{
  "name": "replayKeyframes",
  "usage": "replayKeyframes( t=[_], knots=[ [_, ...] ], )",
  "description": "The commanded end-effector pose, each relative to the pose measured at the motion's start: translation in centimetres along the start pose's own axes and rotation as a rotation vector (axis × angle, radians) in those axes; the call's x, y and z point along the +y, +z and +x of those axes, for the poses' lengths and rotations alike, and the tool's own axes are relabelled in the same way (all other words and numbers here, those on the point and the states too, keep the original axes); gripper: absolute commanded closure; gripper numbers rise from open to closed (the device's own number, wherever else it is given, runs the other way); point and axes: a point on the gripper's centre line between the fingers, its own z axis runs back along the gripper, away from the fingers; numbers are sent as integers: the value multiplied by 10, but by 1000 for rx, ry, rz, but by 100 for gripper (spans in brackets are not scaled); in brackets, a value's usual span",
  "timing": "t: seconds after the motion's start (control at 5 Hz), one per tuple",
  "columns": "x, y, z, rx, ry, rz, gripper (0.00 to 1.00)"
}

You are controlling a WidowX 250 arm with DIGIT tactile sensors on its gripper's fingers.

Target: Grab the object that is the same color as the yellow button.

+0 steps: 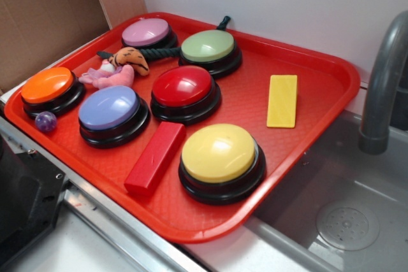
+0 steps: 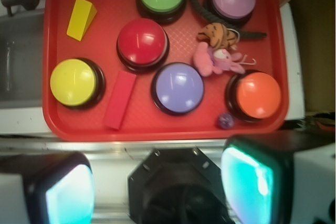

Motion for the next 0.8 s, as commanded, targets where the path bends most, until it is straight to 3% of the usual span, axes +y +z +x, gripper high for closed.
replayKeyframes(
  t=[0.0,0.2,0.4,0.6],
  knots=[
    [-34,-44,68,-64,179,-32,0],
    [-56,-77,102,-135,309,-67,0],
    [-69,-106,120,-191,404,15,0],
    [-80,-125,137,-239,474,29,0]
  ],
)
